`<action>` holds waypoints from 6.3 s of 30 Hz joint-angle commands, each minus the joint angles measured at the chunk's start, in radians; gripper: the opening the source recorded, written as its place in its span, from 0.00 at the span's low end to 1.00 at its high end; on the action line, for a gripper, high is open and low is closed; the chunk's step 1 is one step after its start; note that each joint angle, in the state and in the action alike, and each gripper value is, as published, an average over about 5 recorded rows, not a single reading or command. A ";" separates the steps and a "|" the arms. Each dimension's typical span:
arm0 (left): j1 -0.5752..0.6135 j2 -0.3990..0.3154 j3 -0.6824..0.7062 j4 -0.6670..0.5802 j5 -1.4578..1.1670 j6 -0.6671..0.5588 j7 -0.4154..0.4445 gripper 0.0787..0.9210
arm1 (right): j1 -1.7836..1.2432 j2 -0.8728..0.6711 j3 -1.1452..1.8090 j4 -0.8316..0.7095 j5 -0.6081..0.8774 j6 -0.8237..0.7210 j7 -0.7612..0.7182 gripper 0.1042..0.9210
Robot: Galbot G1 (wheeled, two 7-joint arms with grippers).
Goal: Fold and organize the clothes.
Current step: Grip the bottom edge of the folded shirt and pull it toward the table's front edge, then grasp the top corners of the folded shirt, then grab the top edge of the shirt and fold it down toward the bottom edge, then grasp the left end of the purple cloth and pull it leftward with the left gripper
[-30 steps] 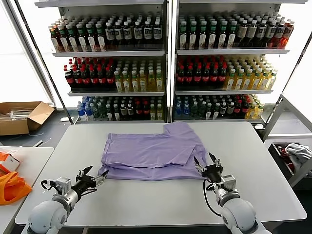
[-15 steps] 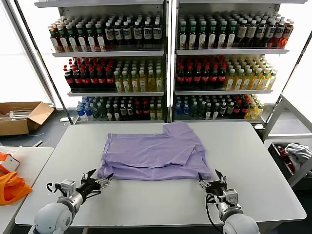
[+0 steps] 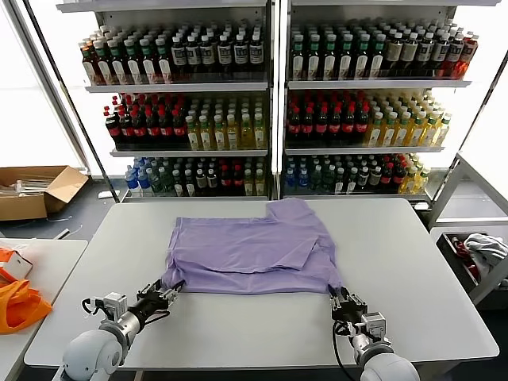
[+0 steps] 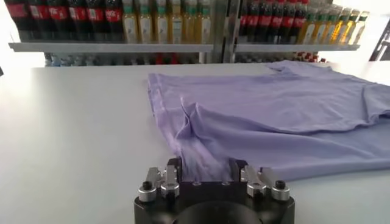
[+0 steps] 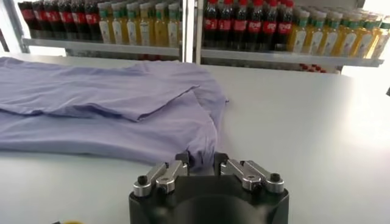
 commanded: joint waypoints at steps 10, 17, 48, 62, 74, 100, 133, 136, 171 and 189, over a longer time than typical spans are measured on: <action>0.085 0.001 -0.014 -0.087 0.000 0.000 -0.021 0.05 | -0.214 -0.063 0.076 0.160 0.015 0.035 -0.044 0.00; 0.243 0.016 -0.066 -0.213 0.022 0.001 -0.033 0.03 | -0.397 -0.034 0.161 0.263 -0.022 0.057 -0.075 0.00; 0.565 -0.044 -0.216 -0.485 0.144 -0.018 -0.027 0.32 | -0.523 -0.003 0.334 0.332 -0.122 0.118 -0.189 0.25; 0.396 0.099 -0.279 -0.404 0.062 -0.009 0.023 0.78 | -0.100 -0.133 0.382 0.191 0.027 -0.067 -0.344 0.74; -0.019 0.212 -0.074 -0.064 -0.028 0.028 0.130 0.88 | 0.625 -0.141 0.000 -0.390 0.015 -0.189 -0.454 0.88; -0.465 0.151 0.220 0.355 -0.087 0.026 0.144 0.88 | 0.918 0.089 -0.238 -0.882 -0.071 -0.173 -0.481 0.88; -0.406 0.152 0.205 0.269 -0.153 0.012 0.171 0.01 | 0.719 -0.004 -0.120 -0.476 0.284 -0.190 -0.422 0.00; -0.369 0.170 0.177 0.212 -0.167 0.014 0.175 0.01 | 0.651 -0.049 -0.086 -0.363 0.321 -0.189 -0.415 0.00; 0.340 0.160 -0.157 -0.338 0.069 0.038 0.190 0.08 | -0.182 -0.175 0.347 0.167 0.305 -0.008 -0.415 0.13; 0.344 -0.117 -0.092 -0.406 0.082 -0.131 -0.219 0.70 | -0.240 0.065 0.463 0.198 0.116 0.402 -0.313 0.75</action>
